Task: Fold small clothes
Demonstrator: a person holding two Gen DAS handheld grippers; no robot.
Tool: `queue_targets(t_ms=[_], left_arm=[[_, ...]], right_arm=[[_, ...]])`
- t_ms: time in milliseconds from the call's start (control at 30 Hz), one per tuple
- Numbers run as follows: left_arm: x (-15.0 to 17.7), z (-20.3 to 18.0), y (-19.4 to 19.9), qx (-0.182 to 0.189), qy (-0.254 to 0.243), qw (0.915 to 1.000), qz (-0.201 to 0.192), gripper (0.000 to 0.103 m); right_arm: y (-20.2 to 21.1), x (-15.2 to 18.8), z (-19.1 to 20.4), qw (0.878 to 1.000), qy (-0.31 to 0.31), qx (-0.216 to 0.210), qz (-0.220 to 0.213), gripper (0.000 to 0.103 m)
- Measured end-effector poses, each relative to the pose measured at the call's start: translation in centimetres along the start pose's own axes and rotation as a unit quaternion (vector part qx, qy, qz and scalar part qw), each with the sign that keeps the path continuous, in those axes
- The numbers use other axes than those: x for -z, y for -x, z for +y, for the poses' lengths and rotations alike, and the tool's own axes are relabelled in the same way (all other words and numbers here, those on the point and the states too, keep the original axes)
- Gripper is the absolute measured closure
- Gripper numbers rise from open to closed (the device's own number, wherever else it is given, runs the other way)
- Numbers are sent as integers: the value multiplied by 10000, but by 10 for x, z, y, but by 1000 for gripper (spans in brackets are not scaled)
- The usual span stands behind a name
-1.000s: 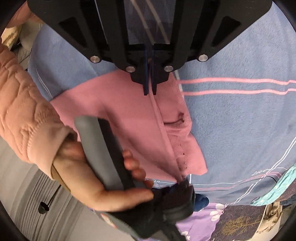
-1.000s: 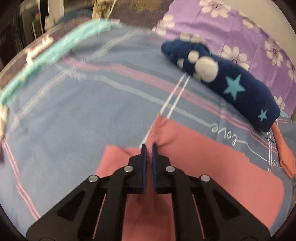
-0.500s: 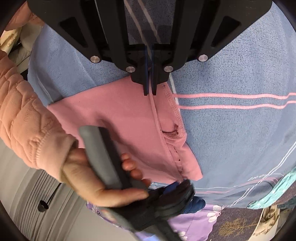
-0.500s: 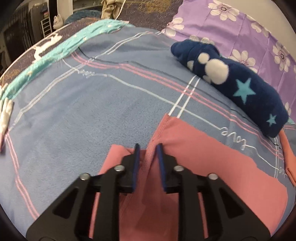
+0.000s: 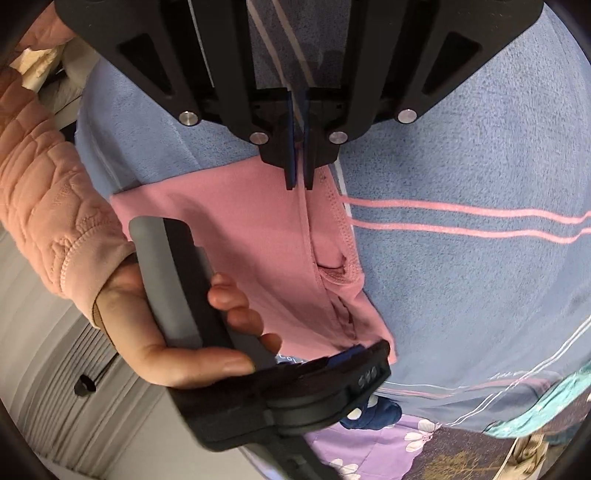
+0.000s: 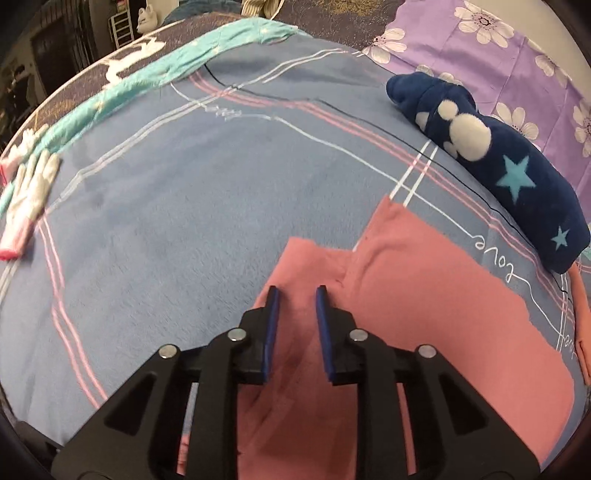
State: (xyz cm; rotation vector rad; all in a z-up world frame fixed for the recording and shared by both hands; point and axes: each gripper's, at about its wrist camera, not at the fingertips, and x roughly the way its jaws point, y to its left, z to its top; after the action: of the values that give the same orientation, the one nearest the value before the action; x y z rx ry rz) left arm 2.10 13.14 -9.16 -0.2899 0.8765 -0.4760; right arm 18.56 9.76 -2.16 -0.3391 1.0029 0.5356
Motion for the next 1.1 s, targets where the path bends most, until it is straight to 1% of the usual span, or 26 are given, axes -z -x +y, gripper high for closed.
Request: queue_targets(t_ms=[67, 100, 133, 167, 267, 300, 333, 367, 400, 433, 533, 600, 633, 667, 700, 733, 800, 833, 867, 900, 933, 1000, 1067, 1100], left_arm=[[-6, 9, 3, 88, 247, 9996, -66, 98], [-11, 13, 5, -21, 307, 9994, -145, 97], [-14, 15, 5, -175, 315, 9992, -193, 93], [-22, 17, 2, -339, 279, 9988, -214, 92], [-39, 22, -15, -211, 328, 9992, 1, 92], [-43, 22, -20, -189, 304, 9994, 35, 92], [-47, 21, -24, -197, 249, 9995, 62, 92], [-49, 18, -29, -273, 121, 9995, 105, 97], [-49, 15, -31, -408, 17, 9991, 131, 98], [-47, 13, -31, -495, -56, 9987, 140, 98], [-39, 6, -25, -757, -214, 9968, 130, 100], [-31, 4, -19, -771, -255, 9967, 55, 100], [-28, 6, -15, -716, -217, 9972, -7, 100], [-25, 12, -8, -594, -126, 9981, -75, 100], [-23, 17, -5, -451, -2, 9989, -92, 100], [-22, 19, -5, -371, 85, 9992, -92, 100], [-21, 27, 2, -288, 251, 9992, -155, 98], [-20, 28, 4, -284, 285, 9990, -183, 88], [-20, 30, 9, -312, 309, 9987, -260, 73], [-20, 30, 14, -383, 297, 9982, -350, 67], [-19, 28, 19, -486, 256, 9975, -440, 61], [-20, 26, 26, -651, 149, 9963, -540, 57], [-23, 30, 29, -685, 210, 9958, -578, 51], [-26, 35, 27, -683, 280, 9956, -575, 50]], right_arm=[[5, -5, 2, 9999, 103, 98, -60, 68], [4, -7, 3, 9997, 142, 170, -60, 65], [3, -9, 4, 9997, 149, 193, -31, 62], [0, -11, 4, 9997, 139, 200, 27, 59], [-19, -17, 8, 9993, 84, 285, 212, 58], [-25, -18, 12, 9989, 169, 377, 239, 72], [-29, -19, 14, 9980, 264, 535, 203, 89], [-30, -21, 17, 9965, 335, 753, 150, 98], [-31, -23, 17, 9966, 246, 776, 119, 99], [-32, -26, 14, 9969, 104, 777, 100, 99], [-36, -31, 4, 9983, -167, 547, 56, 99], [-29, -31, -2, 9992, -255, 289, -74, 98], [-24, -29, -5, 9991, -343, 213, -128, 96], [-16, -26, -9, 9987, -453, 158, -195, 83], [-3, -19, -13, 9978, -543, 140, -342, 70], [9, -11, -15, 9974, -518, 110, -480, 67], [35, 14, -15, 9976, -245, 65, -643, 66], [45, 28, -15, 9976, -134, 67, -683, 65], [55, 42, -15, 9973, -49, 63, -724, 64], [70, 65, -14, 9969, 48, 29, -788, 62], [78, 77, -14, 9965, 93, 10, -830, 61], [97, 110, -9, 9951, 232, 15, -965, 60], [109, 134, 4, 9937, 392, 2, -1053, 59], [114, 149, 17, 9923, 590, -64, -1089, 58]])
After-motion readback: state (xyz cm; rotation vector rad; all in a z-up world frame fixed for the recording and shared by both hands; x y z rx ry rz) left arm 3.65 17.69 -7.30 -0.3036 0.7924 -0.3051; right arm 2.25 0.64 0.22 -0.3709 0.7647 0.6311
